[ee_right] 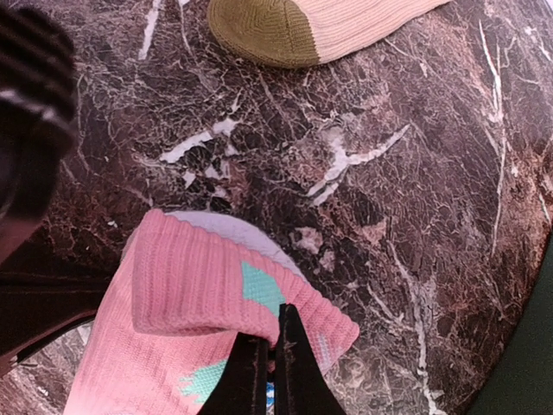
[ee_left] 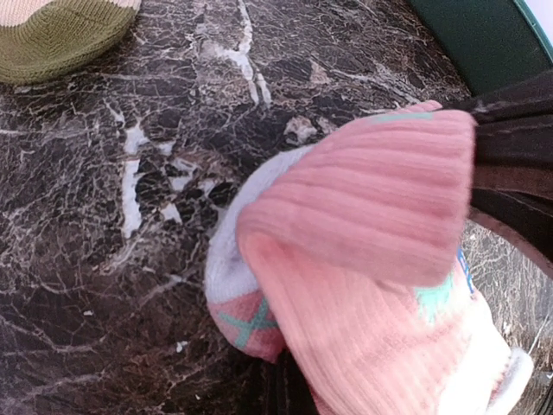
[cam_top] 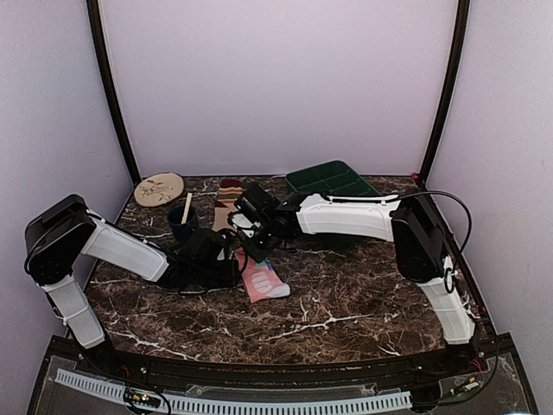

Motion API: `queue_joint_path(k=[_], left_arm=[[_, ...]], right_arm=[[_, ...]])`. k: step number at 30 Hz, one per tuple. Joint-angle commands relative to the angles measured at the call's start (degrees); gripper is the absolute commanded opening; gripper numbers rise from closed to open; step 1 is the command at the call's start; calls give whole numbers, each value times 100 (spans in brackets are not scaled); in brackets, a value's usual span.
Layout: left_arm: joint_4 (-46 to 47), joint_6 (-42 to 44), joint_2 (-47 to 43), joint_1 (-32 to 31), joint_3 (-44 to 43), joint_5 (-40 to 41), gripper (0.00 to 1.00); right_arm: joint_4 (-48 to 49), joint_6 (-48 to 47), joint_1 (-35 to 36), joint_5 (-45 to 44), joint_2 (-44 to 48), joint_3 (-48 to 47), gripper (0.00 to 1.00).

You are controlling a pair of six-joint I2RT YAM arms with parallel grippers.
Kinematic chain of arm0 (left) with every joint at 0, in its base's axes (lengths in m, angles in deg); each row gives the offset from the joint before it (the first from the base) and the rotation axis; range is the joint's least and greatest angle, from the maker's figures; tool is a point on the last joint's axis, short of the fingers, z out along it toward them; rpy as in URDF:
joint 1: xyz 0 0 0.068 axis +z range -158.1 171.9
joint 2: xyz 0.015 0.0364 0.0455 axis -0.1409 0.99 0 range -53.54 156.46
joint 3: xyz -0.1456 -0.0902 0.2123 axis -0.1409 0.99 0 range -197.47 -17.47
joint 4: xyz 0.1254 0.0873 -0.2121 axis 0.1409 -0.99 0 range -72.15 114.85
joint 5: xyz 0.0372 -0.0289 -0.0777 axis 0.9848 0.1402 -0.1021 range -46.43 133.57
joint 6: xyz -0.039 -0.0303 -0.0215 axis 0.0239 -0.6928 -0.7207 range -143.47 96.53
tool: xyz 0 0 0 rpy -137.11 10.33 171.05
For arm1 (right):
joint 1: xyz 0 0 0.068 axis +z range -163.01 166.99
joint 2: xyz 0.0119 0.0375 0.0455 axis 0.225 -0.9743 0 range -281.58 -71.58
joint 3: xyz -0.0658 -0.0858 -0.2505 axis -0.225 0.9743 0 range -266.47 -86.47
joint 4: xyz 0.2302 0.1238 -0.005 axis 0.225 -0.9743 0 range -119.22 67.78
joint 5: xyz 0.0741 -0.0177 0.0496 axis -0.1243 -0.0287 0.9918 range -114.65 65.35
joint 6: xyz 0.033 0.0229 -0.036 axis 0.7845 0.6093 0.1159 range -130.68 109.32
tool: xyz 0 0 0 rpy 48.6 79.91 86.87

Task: Roll the socks
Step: Fold the sock at the center of the board.

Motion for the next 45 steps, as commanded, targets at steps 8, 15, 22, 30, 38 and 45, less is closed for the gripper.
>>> queue_joint_path(k=[8,15,22,30,38,45], left_arm=[[-1498,124,480,-43,371,-452,0],[-1515,123,471,-34,362,-439,0],[-1584,163,471,-34,265,-401,0],[-1643,154,396,-34,253,-343,0],[-1633,103,298,-34,343,-332,0],[-1736,135,179,-34,338,-265,0]], right_arm=[[199,-37,-96,274,-376,-382,0],[142,95,-109,338,-478,-352,27],[250,177,-164,159,-231,-223,41],[497,457,-237,-141,338,256,42],[1014,1050,-229,-179,945,1098,42],[1007,1290,-68,-25,1156,1465,42]])
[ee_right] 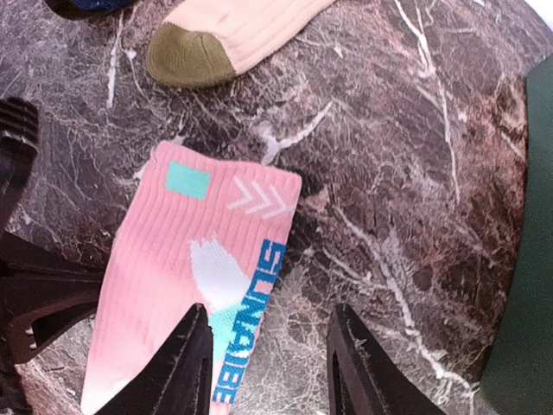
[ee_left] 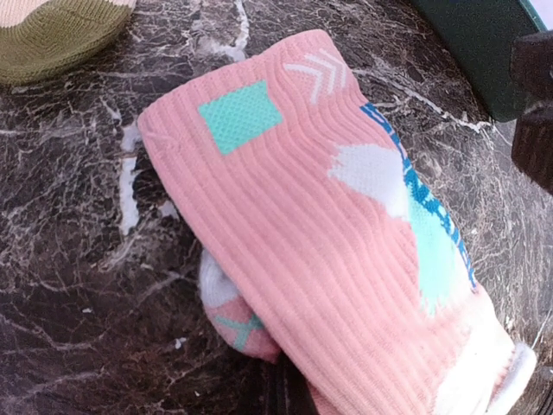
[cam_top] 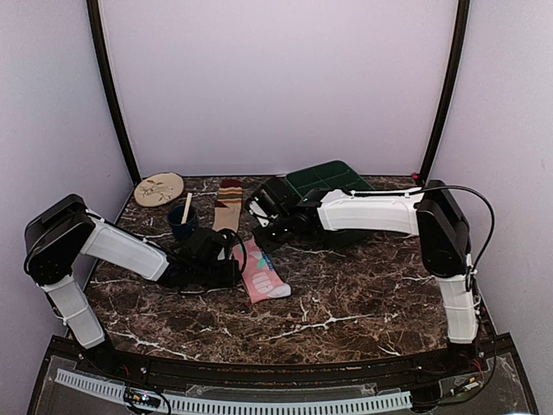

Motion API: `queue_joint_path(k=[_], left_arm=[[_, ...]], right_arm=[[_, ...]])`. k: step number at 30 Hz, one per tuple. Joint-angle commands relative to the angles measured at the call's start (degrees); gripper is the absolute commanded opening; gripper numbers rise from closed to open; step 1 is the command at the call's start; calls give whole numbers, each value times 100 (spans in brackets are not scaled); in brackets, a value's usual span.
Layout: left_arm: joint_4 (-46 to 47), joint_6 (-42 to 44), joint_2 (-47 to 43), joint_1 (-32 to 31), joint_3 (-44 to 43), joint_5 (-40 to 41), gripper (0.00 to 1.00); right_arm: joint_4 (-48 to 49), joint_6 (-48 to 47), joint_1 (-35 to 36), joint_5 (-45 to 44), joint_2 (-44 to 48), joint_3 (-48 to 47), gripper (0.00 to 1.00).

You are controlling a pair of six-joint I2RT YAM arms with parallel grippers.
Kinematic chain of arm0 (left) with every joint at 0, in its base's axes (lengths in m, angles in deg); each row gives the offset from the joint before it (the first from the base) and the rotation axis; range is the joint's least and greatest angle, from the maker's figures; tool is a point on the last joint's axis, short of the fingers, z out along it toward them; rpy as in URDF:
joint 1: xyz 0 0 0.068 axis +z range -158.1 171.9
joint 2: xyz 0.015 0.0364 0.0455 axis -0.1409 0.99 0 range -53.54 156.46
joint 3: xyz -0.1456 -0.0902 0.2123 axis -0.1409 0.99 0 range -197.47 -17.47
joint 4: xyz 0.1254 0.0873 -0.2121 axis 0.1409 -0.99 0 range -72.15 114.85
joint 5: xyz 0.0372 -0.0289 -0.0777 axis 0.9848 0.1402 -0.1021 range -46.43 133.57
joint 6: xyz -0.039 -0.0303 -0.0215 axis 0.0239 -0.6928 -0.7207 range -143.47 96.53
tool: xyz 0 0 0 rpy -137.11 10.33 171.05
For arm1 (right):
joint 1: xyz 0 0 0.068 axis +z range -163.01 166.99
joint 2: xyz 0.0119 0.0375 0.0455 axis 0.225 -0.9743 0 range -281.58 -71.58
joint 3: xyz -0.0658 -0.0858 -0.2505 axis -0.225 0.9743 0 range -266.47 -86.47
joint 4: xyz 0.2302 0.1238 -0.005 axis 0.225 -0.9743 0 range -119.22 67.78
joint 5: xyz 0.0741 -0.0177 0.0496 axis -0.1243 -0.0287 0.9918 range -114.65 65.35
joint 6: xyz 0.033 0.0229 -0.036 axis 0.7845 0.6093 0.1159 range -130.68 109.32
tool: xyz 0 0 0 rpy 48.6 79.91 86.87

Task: Roll the socks
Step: Fold the sock at the center of the board, then smooth out the sock at the center of the board.

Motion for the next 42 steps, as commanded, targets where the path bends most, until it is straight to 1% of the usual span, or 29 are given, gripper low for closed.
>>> queue_joint_path(k=[1,14,23,32,37,42], left_arm=[[-1612,58,195,-41,382,-245,0],[-1639,96,180,-41,352,-213,0],[-1695,52,123,-41,354,-188,0],[-2325,16,-434,-41,231,346,1],[-2834,-2,-824,-41,37,681,4],[-3136,-125,-1278,-41,-74,860,10]], right_arm=[[234,344,146,73,312,367,42],[438,1066,915,72,883,1353,41],[598,1348,1072,376,724,1970,39],[750,1453,1152,704,611,2293,37],[764,1466,1246,706,604,2372,37],[870,1486,1317,702,606,2467,37]])
